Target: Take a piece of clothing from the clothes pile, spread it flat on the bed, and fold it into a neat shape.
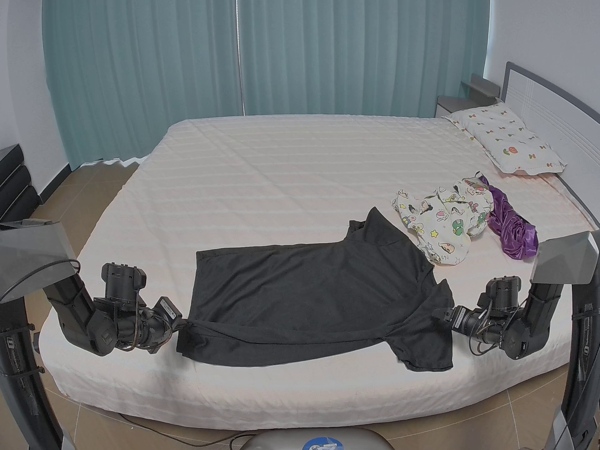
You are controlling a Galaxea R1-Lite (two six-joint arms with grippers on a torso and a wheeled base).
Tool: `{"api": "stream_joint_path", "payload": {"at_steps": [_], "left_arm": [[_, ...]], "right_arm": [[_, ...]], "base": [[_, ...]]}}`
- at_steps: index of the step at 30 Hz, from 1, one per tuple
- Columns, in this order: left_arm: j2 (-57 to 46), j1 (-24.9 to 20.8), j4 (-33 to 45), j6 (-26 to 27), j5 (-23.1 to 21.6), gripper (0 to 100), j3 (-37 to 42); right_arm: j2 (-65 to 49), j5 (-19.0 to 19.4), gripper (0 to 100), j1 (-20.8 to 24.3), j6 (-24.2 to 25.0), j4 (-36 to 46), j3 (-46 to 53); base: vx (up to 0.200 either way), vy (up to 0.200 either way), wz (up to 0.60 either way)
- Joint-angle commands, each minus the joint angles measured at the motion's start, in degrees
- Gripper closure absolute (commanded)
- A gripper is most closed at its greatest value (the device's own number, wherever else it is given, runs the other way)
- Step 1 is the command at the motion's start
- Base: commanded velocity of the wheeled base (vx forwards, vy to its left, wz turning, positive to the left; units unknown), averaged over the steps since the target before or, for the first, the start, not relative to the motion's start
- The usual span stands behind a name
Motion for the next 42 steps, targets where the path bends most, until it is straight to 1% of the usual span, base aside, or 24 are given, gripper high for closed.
{"api": "stream_joint_path", "payload": {"at_steps": [1,4,8,14,16,17,19,21,28,29,31,35,37,39,40,42], "left_arm": [[0.12,0.01,0.00,-0.03,0.01,100,-0.06],[0.12,0.01,-0.09,-0.03,-0.08,100,-0.06],[0.12,0.01,-0.09,-0.03,0.01,100,-0.06],[0.12,0.01,-0.09,-0.03,0.01,100,-0.06],[0.12,0.01,-0.09,-0.03,0.01,100,-0.06],[0.12,0.01,-0.09,-0.03,0.01,100,-0.06],[0.12,0.01,-0.09,-0.03,0.01,100,-0.06],[0.12,0.01,-0.09,-0.03,0.01,100,-0.06],[0.12,0.01,0.00,-0.03,0.01,100,-0.06],[0.03,0.10,0.08,-0.03,0.01,100,0.03],[0.12,0.01,-0.09,-0.03,0.01,100,0.03],[-0.06,0.18,-0.27,-0.03,-0.08,100,0.12],[-0.23,0.18,-0.27,-0.03,-0.08,100,0.38],[-0.50,0.27,-0.18,-0.03,-0.08,100,0.91],[-0.58,0.27,-0.18,-0.03,-0.08,100,1.08],[-1.02,0.18,-0.18,0.15,0.09,100,1.70]], "right_arm": [[-4.03,2.41,0,1.92,-1.55,0.93,5.16],[-2.71,2.33,0,3.50,-2.34,3.39,5.42],[-1.48,2.15,0,4.47,-2.69,4.36,4.98],[-2.01,2.15,0,4.56,-2.69,4.97,5.42],[-2.54,2.06,0,4.64,-2.69,6.47,5.42],[-3.24,2.06,100,4.56,-2.78,7.78,5.33],[-4.56,2.06,100,4.56,-2.78,10.60,4.89],[-5.00,2.24,100,4.47,-2.78,11.56,4.80],[-6.05,2.15,100,4.73,-2.96,12.18,5.33],[-7.20,2.15,100,5.35,-3.92,12.35,5.68],[-8.34,2.15,100,5.44,-4.10,12.97,5.68],[-10.71,1.89,100,5.52,-4.28,17.28,3.93],[-16.16,1.71,100,6.84,-4.36,24.39,1.73],[-20.12,1.80,100,7.02,-4.36,31.07,-0.12],[-21.17,1.80,100,6.93,-4.36,33.80,-0.91],[-22.22,1.80,100,6.58,-4.45,36.44,-0.82]], "base": [[0.000,0.000,0.00],[0.000,0.000,0.00],[0.000,0.000,0.00],[0.000,0.000,0.00],[0.000,0.000,0.00],[0.000,0.000,0.00],[0.000,0.000,0.00],[0.000,0.000,0.00],[0.000,0.000,0.00],[0.000,0.000,0.00],[0.000,0.000,0.00],[0.000,0.000,0.00],[0.000,0.000,0.00],[0.000,0.000,0.00],[0.000,0.000,0.00],[0.000,0.000,0.00]]}}
